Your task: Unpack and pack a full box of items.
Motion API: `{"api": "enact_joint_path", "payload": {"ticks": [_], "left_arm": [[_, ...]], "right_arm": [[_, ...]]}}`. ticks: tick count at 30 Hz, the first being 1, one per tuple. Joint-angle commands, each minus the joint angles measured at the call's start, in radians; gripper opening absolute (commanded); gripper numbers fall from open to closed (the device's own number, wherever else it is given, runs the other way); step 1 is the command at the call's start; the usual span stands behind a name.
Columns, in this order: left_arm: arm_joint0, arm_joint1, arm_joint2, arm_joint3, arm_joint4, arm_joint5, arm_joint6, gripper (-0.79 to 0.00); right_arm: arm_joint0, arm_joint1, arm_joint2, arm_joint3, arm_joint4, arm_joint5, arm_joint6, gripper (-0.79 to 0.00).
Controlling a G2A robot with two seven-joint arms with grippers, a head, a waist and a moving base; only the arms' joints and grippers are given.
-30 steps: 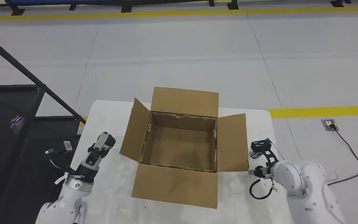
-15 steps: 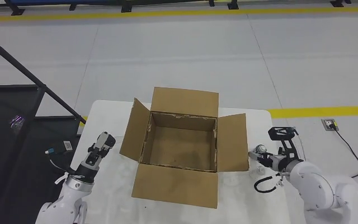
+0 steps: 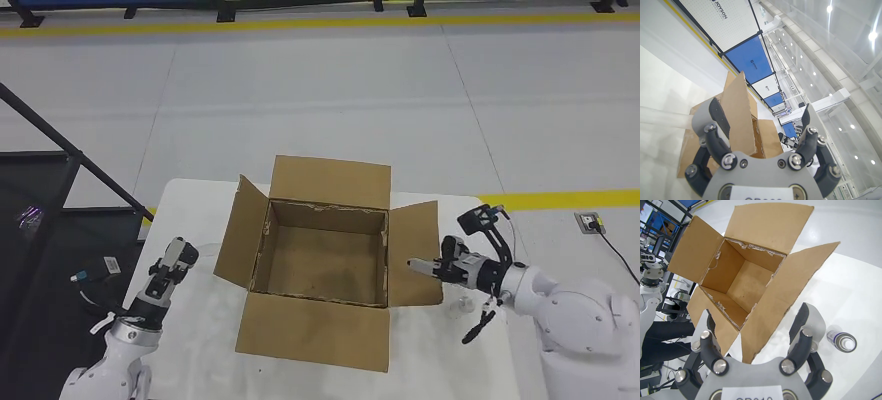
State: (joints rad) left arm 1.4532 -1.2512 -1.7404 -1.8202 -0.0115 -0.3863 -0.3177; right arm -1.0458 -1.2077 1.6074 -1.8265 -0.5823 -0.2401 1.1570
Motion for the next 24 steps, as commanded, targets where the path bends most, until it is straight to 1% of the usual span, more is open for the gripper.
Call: {"api": "enact_joint_path", "payload": {"ticks": [1,8,17,19,21,24], "left_arm": [[0.005,0.001,-0.002,-0.003,0.0,0.001,0.004,0.0],[0.018,0.003,-0.008,-0.016,0.003,0.0,0.016,0.0],[0.032,0.006,-0.022,-0.024,-0.009,-0.007,0.022,0.0],[0.036,0.006,-0.029,-0.029,-0.013,-0.012,0.032,0.0],[0.041,0.006,-0.039,-0.033,-0.019,-0.015,0.045,0.0],[0.046,0.008,-0.059,-0.032,-0.031,-0.015,0.053,0.0]], "right_arm": [[0.039,0.001,-0.029,0.034,0.001,0.014,0.013,0.0],[0.105,0.006,-0.111,0.113,0.005,0.01,0.023,0.0],[0.136,0.007,-0.205,0.134,-0.019,0.023,-0.017,0.0],[0.135,0.008,-0.218,0.114,-0.053,0.053,-0.027,0.0],[0.119,0.013,-0.215,0.061,-0.121,0.099,-0.034,0.0],[0.048,0.025,-0.188,-0.089,-0.238,0.142,-0.027,0.0]]}}
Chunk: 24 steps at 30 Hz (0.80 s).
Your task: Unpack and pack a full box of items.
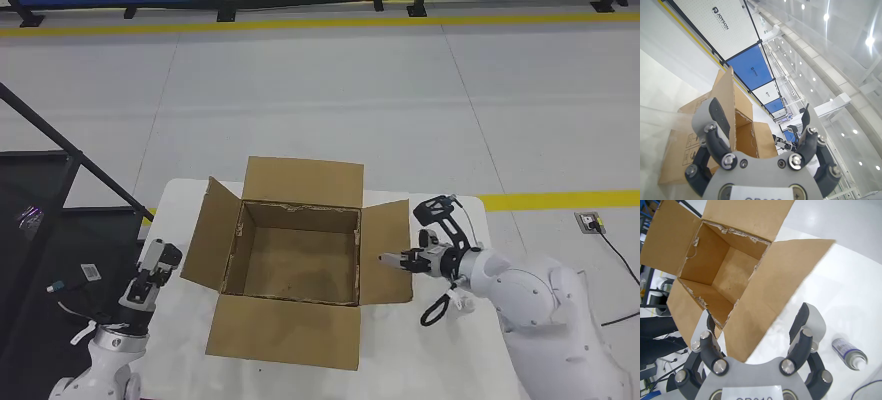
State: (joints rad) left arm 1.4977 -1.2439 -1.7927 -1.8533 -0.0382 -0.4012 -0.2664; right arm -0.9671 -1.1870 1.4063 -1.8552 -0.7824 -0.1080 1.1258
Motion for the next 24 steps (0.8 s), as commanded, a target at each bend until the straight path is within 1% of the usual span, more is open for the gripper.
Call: {"api": "enact_joint_path", "payload": {"ticks": [1,4,17,19,22,24], "left_arm": [[0.004,0.001,-0.014,0.001,-0.009,0.0,0.003,0.0],[0.008,0.003,-0.031,0.006,-0.018,0.003,-0.007,0.0],[0.008,0.003,-0.031,0.006,-0.018,0.003,-0.007,0.0],[0.008,0.003,-0.031,0.006,-0.017,0.004,-0.005,0.0],[0.008,0.003,-0.038,0.007,-0.042,0.013,0.016,0.0],[0.007,0.004,-0.054,0.018,-0.06,0.013,0.017,0.0]], "right_arm": [[-0.062,0.008,0.03,-0.109,-0.061,0.014,0.016,0.0],[-0.138,0.02,0.066,-0.219,-0.117,0.018,0.088,0.0],[-0.138,0.02,0.066,-0.219,-0.117,0.018,0.088,0.0],[-0.143,0.02,0.055,-0.215,-0.115,0.007,0.06,0.0],[-0.155,0.024,0.06,-0.223,-0.17,0.035,0.064,0.0],[-0.186,0.029,0.099,-0.234,-0.195,0.06,0.081,0.0]]}}
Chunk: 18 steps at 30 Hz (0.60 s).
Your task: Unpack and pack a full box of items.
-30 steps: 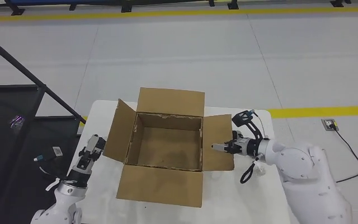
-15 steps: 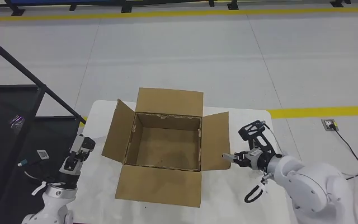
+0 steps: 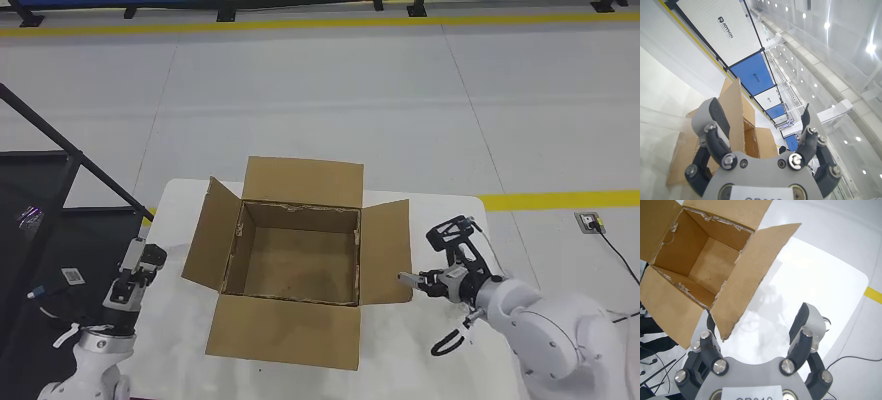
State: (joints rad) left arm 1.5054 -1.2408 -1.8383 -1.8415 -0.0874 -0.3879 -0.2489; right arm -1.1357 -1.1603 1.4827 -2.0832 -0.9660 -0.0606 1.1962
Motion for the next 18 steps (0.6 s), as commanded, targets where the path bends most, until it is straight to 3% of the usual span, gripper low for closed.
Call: {"api": "enact_joint_path", "payload": {"ticks": [1,5,9,15,18], "left_arm": [[-0.002,0.001,-0.015,0.013,-0.022,0.003,-0.003,0.0],[-0.018,0.004,-0.032,0.037,-0.047,0.014,-0.005,0.0],[-0.023,0.004,-0.032,0.041,-0.05,0.016,-0.006,0.0],[-0.023,0.004,-0.032,0.041,-0.05,0.016,-0.006,0.0],[-0.023,0.004,-0.032,0.041,-0.05,0.016,-0.006,0.0]], "right_arm": [[-0.039,0.006,0.048,-0.015,-0.017,0.018,0.021,0.0],[-0.141,0.016,0.163,-0.026,-0.068,0.078,0.057,0.0],[-0.208,0.022,0.229,0.031,-0.033,0.065,0.058,0.0],[-0.208,0.024,0.176,0.153,-0.033,0.023,0.017,0.0],[-0.195,0.022,0.13,0.196,-0.087,0.051,-0.021,0.0]]}}
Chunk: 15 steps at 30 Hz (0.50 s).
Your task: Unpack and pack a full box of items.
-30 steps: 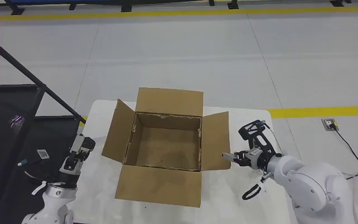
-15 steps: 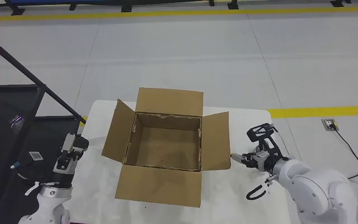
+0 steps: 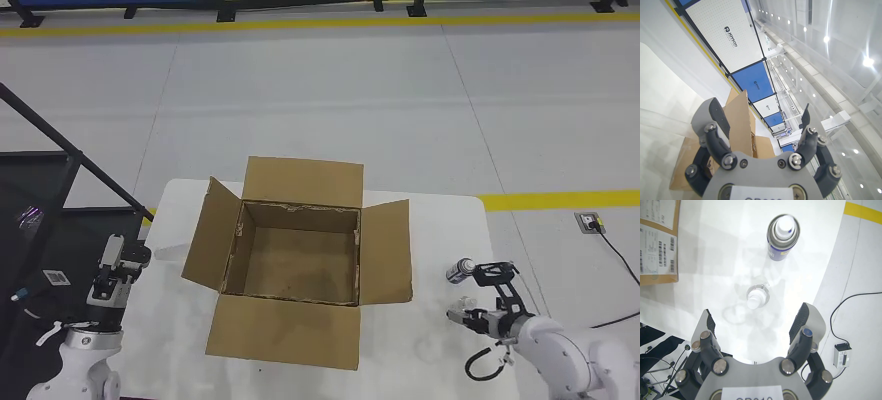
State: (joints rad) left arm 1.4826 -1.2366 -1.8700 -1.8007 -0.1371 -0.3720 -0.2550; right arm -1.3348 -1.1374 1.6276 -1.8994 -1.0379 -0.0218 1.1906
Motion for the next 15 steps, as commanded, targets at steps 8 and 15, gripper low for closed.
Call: {"api": "enact_joint_path", "payload": {"ticks": [8,15], "left_arm": [[0.0,0.0,0.0,0.0,0.0,0.0,0.0,0.0],[0.0,0.0,0.0,0.0,0.0,0.0,0.0,0.0]], "right_arm": [[0.016,-0.002,-0.049,0.068,-0.032,0.022,-0.098,-0.397],[0.024,0.0,-0.056,0.082,-0.027,0.02,-0.107,-0.785]]}}
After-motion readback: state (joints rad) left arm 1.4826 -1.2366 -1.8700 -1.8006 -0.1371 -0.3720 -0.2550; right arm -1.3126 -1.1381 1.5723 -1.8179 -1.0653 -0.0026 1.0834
